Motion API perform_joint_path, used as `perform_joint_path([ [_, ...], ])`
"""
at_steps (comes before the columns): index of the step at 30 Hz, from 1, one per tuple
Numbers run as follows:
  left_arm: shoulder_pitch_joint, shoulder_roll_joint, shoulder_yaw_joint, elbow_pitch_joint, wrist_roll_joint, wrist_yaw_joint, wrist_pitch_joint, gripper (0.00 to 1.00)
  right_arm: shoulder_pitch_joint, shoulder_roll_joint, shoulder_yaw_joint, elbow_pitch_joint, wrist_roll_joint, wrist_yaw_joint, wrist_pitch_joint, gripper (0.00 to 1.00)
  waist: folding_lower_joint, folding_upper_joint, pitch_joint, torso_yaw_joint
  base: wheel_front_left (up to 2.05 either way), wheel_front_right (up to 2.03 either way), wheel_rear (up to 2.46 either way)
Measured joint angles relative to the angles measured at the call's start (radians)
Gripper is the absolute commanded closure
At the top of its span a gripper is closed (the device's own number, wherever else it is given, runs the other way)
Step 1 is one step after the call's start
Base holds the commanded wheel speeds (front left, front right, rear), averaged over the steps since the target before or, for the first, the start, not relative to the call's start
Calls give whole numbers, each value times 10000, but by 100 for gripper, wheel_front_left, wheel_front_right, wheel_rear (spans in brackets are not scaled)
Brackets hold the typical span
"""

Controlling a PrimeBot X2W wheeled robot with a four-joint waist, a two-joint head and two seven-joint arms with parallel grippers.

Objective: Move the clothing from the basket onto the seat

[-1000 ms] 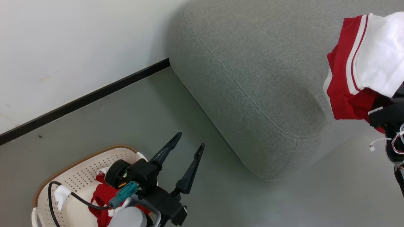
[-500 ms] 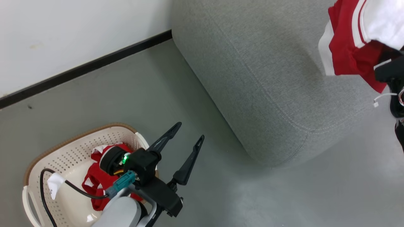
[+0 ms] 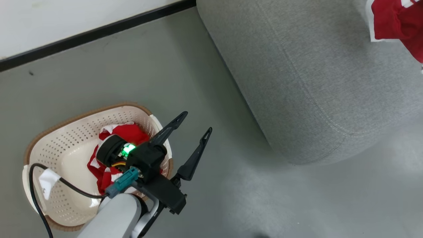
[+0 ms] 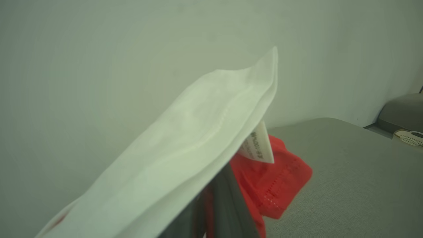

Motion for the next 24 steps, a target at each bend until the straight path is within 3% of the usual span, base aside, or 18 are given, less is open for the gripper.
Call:
perform_joint_path([
  [8,-108,299,226,-148,15,4,63,0,-465,364,560,1058,-190,29,2,100,1,1,579,223,0,0,0],
  [24,-186,359,244,-140,17,4,125,0,175,384,1168,2374,330,29,2,100,-1,0,710,43,0,0,0],
])
